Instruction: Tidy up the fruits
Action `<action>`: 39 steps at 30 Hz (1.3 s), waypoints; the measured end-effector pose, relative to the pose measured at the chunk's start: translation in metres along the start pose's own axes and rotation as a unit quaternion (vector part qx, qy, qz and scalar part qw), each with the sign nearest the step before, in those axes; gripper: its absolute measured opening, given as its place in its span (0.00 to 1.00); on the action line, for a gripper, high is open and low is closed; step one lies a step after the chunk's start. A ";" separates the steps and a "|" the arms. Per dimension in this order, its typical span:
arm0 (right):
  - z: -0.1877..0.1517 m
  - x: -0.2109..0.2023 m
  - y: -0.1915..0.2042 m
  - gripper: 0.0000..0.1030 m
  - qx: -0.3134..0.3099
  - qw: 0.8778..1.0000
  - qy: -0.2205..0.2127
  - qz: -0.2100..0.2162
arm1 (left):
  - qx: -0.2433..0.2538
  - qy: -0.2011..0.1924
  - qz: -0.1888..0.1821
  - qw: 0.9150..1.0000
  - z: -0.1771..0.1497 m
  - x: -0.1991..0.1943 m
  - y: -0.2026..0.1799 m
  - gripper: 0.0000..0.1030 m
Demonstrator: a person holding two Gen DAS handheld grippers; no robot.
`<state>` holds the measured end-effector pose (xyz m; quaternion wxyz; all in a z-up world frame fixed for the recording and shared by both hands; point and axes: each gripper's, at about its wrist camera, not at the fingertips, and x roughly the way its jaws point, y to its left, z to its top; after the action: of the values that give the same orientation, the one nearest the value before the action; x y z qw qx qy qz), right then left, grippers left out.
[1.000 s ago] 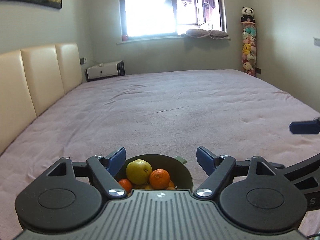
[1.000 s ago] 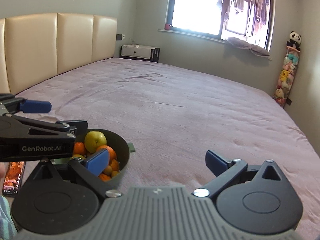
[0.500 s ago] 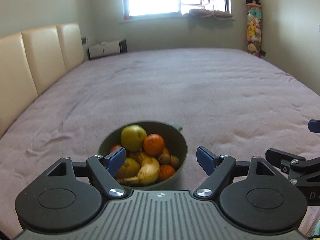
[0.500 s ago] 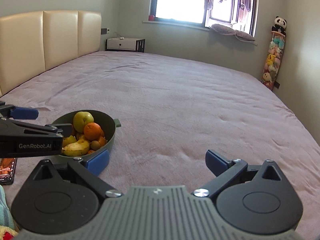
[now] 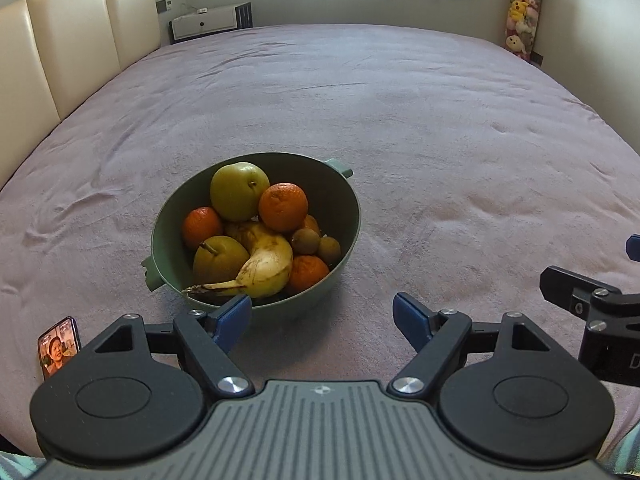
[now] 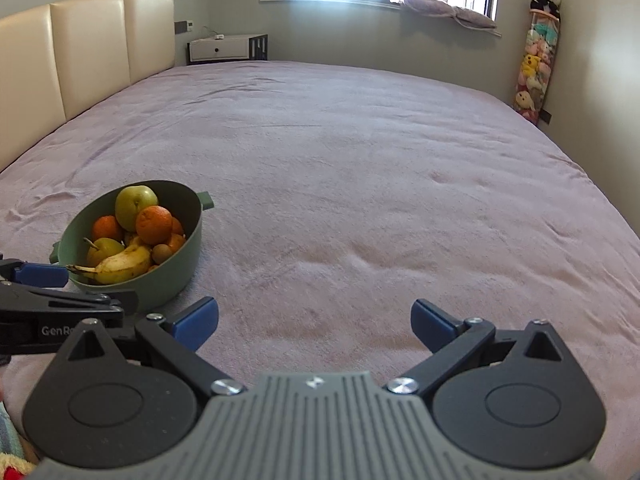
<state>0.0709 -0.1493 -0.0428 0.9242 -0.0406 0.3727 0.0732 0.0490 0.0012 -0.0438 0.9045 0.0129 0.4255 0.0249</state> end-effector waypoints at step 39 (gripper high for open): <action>-0.004 0.005 -0.004 0.96 0.013 1.000 0.012 -0.016 | 0.010 -0.009 0.000 1.000 0.005 -0.010 -0.001 0.91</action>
<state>0.0723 -0.1534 -0.0490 0.9213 -0.0355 0.3837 0.0526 0.0472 -0.0005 -0.0329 0.9080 0.0224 0.4179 0.0208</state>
